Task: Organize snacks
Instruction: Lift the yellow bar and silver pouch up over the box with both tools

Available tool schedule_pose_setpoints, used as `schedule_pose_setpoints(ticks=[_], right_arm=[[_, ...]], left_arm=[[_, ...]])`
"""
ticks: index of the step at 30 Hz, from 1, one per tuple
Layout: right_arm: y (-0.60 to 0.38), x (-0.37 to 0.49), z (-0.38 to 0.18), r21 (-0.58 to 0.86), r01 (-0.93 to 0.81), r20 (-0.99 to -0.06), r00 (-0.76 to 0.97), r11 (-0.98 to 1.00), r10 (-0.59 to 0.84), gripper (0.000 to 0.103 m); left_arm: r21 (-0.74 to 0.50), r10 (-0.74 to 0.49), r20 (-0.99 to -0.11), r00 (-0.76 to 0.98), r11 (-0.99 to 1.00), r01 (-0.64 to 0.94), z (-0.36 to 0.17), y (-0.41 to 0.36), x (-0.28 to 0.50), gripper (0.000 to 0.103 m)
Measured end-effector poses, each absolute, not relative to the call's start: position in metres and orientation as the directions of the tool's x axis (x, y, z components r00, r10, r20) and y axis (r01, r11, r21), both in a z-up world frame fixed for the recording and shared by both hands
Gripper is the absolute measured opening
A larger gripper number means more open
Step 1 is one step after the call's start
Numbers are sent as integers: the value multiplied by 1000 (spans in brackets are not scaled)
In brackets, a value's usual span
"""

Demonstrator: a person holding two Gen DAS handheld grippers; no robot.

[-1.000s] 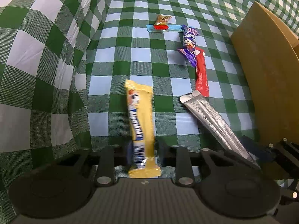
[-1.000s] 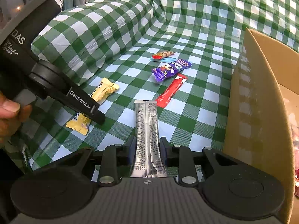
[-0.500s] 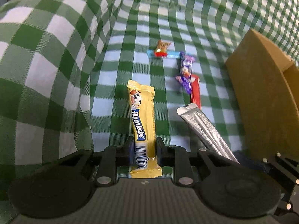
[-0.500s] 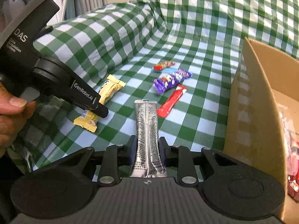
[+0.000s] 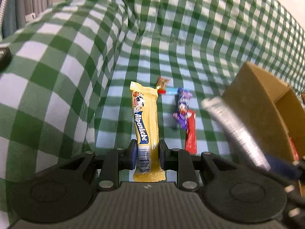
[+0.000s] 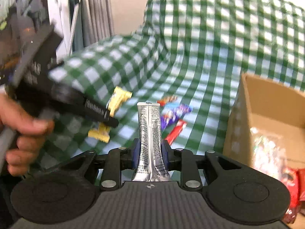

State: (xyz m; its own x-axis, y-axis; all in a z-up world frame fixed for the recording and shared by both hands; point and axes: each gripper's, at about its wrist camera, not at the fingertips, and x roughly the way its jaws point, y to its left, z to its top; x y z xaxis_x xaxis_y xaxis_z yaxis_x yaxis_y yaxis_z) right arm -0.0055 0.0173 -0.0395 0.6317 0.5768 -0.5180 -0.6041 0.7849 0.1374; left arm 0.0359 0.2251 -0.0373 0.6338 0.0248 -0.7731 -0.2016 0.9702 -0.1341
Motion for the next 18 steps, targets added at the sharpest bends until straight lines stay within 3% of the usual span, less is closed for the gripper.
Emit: schedule_pose_setpoints(ticks=[10, 18], right_arm=[[-50, 16, 44, 140, -571, -353, 734, 809, 580, 26], [-132, 51, 34, 148, -398, -329, 843, 905, 425, 26]], left_arm=[[-150, 29, -659, 752, 974, -169, -11, 205, 29, 26], [-154, 19, -620, 784, 977, -146, -4, 190, 34, 26]])
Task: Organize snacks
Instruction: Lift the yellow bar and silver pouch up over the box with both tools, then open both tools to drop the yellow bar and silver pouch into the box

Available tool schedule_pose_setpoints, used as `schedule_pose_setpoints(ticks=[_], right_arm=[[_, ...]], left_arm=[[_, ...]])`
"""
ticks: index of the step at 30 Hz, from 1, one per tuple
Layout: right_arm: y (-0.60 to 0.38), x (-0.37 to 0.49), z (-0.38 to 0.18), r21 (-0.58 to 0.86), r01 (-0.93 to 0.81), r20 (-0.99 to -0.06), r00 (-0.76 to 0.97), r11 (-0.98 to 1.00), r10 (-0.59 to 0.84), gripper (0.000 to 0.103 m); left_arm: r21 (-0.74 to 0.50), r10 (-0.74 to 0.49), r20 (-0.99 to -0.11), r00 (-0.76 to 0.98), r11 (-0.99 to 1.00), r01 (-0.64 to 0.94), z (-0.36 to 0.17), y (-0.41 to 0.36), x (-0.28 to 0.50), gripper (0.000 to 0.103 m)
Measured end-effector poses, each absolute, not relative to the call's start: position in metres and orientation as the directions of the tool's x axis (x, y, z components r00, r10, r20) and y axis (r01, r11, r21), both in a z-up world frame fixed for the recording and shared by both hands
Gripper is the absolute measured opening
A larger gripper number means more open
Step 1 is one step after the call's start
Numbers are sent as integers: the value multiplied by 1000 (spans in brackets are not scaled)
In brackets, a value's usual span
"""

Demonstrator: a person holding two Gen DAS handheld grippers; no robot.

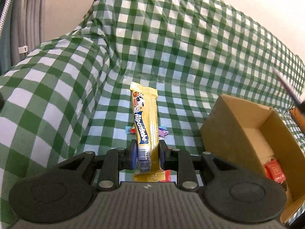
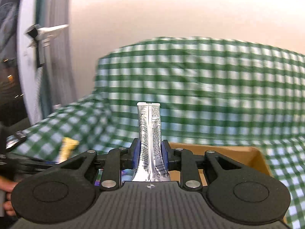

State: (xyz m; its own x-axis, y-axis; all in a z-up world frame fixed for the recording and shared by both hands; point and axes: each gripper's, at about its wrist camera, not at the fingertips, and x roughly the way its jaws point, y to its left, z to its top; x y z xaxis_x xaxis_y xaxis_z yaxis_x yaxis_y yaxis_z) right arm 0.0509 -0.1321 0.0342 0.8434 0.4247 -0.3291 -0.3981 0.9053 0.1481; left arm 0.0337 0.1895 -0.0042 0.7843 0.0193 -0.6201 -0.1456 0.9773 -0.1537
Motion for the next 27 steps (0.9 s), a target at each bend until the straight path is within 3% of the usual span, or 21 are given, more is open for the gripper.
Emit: schedule_pose_setpoints(ticks=[6, 11, 27], right_arm=[[-179, 61, -2, 302, -245, -396, 847, 921, 355, 26], [-185, 53, -6, 207, -236, -371, 879, 950, 299, 26], [-215, 57, -9, 170, -147, -374, 905, 974, 202, 26]], left_arm=[[-170, -11, -573, 819, 980, -106, 1, 168, 39, 26], [-186, -52, -518, 854, 981, -53, 9, 142, 40, 26], [-171, -228, -381, 896, 970, 173, 15, 59, 38, 26]])
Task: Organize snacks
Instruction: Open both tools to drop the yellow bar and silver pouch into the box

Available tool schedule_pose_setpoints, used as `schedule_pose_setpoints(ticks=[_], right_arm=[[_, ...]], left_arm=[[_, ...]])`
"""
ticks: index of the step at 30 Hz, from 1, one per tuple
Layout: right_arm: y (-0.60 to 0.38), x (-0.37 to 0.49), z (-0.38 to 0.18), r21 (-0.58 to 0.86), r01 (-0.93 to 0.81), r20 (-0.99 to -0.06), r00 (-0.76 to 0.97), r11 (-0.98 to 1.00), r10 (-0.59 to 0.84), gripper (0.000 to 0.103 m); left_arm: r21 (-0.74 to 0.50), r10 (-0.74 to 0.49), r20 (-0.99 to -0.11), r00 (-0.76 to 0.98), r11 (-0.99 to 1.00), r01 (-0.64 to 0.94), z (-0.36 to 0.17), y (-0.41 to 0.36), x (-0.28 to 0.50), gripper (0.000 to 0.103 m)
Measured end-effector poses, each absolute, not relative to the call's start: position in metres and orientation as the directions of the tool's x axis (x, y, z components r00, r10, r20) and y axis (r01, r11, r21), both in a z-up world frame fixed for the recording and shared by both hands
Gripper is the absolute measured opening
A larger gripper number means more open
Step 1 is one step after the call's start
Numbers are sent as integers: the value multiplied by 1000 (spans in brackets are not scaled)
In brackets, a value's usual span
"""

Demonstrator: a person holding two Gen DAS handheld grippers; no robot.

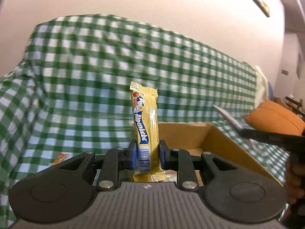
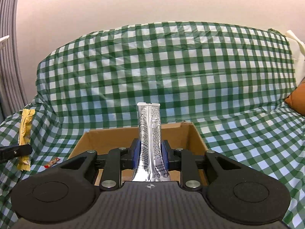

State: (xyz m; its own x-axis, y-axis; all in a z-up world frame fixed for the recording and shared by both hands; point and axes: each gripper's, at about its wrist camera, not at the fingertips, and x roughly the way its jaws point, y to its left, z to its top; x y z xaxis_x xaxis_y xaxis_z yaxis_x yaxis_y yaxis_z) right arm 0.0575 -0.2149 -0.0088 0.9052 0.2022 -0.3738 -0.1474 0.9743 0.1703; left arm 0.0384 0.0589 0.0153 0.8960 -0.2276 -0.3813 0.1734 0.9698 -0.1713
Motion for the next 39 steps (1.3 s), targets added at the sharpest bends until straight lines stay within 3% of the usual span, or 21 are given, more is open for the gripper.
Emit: schedule_pose_setpoints(ticks=[14, 39], right_arm=[[-213, 61, -10, 164, -122, -380, 908, 979, 176, 26], [-210, 58, -11, 139, -120, -374, 913, 983, 164, 26]], left_arm=[[-40, -365, -351, 862, 926, 376, 3, -10, 28, 26], [-50, -390, -358, 848, 915, 400, -2, -15, 37, 26]])
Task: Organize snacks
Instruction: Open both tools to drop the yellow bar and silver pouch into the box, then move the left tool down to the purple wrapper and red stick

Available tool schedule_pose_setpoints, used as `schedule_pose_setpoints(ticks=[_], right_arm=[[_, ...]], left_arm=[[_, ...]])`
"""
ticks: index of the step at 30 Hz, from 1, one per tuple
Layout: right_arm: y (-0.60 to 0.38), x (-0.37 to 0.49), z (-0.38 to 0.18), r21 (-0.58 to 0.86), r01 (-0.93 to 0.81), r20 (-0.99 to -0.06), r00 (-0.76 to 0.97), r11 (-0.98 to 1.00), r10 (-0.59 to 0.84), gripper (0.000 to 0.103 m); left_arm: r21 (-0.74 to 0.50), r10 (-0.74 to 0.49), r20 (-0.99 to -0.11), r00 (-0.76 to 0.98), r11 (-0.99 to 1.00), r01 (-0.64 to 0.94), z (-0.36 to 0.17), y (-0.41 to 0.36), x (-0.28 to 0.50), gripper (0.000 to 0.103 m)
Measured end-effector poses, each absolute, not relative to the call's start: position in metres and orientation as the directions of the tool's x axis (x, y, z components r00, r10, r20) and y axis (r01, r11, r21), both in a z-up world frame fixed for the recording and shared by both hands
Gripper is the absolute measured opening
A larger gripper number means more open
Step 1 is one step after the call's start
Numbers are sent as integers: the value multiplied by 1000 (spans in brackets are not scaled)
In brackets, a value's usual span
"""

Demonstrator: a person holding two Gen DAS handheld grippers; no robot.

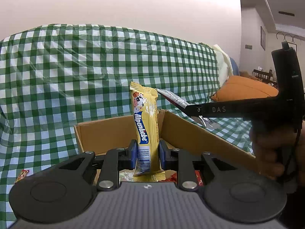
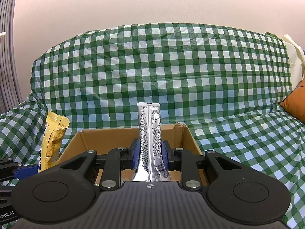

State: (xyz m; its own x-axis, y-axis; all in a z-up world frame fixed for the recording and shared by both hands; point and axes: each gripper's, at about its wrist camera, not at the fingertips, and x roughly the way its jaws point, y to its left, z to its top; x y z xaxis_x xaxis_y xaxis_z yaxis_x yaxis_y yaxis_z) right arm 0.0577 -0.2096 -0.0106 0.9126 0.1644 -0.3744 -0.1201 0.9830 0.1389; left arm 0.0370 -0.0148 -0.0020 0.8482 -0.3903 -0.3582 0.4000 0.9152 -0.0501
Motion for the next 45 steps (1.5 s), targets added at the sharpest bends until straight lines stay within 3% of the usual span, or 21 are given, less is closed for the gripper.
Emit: schedule_pose_setpoints(ticks=[14, 15, 17, 20, 22, 39, 42, 45], right_arm=[[-208, 56, -11, 133, -123, -377, 912, 983, 165, 27], [-208, 56, -12, 135, -125, -380, 910, 983, 168, 27], [-208, 59, -13, 143, -128, -394, 902, 981, 176, 32], [-208, 60, -13, 140, -121, -394, 904, 983, 167, 45], [-209, 60, -13, 144, -119, -388, 907, 982, 166, 48], [-191, 61, -12, 165, -145, -374, 906, 976, 198, 47], [-183, 60, -11, 165, -165, -356, 910, 972, 215, 47], [-175, 58, -10, 160, -193, -339, 910, 968, 238, 31]], left_arm=[[-69, -420, -358, 834, 903, 425, -1, -14, 38, 26], [-74, -425, -362, 829, 900, 429, -2, -14, 39, 31], [-66, -420, -361, 833, 902, 426, -2, -15, 38, 43], [-70, -417, -357, 836, 904, 422, -1, -14, 38, 43], [-73, -413, -359, 837, 907, 416, -1, -12, 39, 43], [-54, -309, -378, 873, 948, 313, 6, 27, 28, 43], [-31, -264, -392, 881, 961, 274, 5, 42, 26, 37], [-76, -241, -433, 869, 970, 231, 6, 63, 32, 21]])
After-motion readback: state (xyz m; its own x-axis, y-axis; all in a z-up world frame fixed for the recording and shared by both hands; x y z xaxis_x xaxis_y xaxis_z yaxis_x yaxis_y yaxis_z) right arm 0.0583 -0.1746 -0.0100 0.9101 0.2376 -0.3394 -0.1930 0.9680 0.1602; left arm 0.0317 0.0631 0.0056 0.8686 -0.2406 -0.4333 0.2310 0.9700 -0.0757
